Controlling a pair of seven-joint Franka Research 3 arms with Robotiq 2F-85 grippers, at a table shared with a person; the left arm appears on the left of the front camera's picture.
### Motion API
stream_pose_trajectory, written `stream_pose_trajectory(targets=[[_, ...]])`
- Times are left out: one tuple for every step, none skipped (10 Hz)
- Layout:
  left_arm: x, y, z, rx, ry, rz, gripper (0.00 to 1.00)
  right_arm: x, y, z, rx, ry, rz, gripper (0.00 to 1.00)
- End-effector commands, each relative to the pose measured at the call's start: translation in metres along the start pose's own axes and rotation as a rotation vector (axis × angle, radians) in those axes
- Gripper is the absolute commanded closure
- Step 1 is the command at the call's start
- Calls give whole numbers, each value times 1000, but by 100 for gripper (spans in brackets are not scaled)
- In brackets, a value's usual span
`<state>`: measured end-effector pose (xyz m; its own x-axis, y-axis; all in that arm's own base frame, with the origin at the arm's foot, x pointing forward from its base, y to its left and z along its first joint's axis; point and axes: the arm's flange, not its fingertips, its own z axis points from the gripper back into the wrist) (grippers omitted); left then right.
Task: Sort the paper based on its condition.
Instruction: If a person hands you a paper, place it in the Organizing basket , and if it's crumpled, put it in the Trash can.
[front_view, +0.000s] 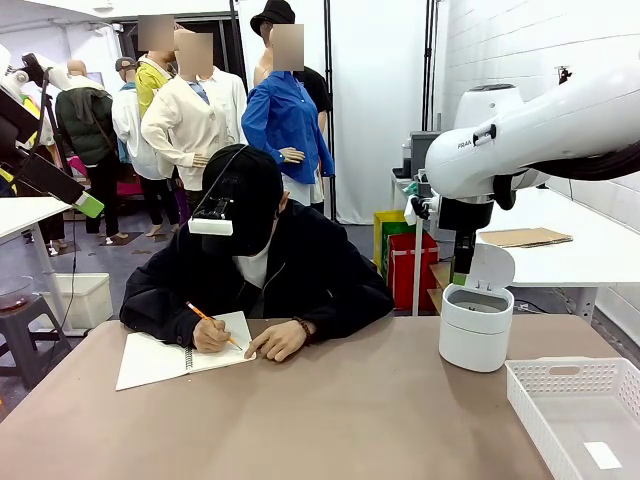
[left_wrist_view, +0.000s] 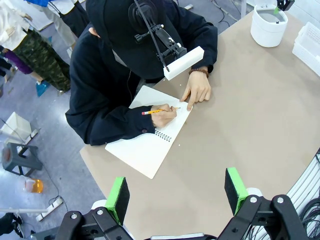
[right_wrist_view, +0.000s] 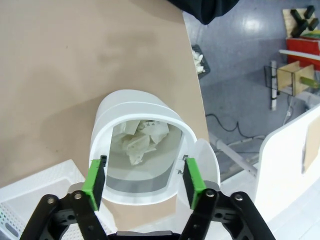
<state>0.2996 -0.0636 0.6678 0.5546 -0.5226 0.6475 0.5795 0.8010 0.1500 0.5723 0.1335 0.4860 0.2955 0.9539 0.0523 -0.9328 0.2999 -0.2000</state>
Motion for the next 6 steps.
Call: stream_pose_trajectory(targets=[[0,0,1,-5,0,3,0,2,6,-2,0,7,15,0],[0,0,1,-5,0,3,0,8,12,-1,27,-39,19,0],[0,0,1,-5,0,3,0,11,18,-2,39,-52,21,0],[0,0,1,-5,0,3,0,17,29,-4,44,-59,20,0],[0,0,1,-5,0,3,0,22,38,-7,46,-62,31,0],[0,0,1,-5,0,3,0,29,41,-16,41,-21,49,0]])
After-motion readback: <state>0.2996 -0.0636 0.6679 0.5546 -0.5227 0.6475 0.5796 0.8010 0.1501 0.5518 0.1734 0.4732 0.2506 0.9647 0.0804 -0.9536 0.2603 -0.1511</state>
